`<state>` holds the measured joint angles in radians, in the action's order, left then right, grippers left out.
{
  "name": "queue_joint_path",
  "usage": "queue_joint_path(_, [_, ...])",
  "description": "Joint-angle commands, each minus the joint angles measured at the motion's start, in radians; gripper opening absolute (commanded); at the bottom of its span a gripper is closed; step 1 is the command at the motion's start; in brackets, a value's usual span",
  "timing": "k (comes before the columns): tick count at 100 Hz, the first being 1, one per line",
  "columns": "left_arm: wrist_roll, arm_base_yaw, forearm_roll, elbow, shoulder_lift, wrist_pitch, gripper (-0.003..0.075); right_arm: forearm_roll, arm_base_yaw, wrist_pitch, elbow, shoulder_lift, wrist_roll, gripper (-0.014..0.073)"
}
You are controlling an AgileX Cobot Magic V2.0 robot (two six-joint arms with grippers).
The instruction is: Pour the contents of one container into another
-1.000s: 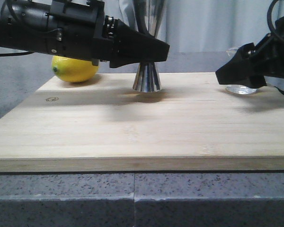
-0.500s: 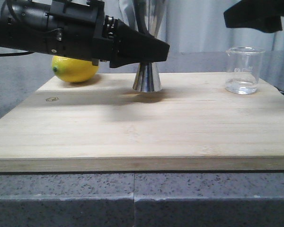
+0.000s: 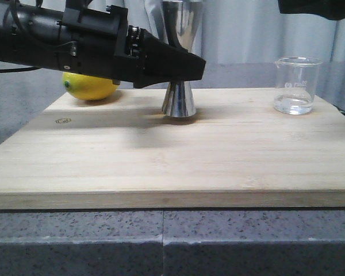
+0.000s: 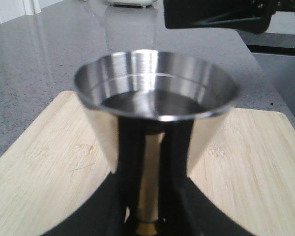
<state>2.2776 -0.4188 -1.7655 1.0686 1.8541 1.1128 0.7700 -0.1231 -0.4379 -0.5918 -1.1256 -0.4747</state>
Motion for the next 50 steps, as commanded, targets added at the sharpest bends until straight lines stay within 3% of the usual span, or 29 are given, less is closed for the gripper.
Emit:
queue_joint_path(1, [0.007,0.022,-0.086,0.028,-0.043,0.077,0.0062,-0.003,0.009,-0.062,-0.028,0.023,0.011,0.0549])
queue_joint_path(50, [0.007,0.042,-0.086,0.024,-0.001,0.157,0.0062,0.009,0.009,-0.062,-0.028,0.023,0.011,0.0549])
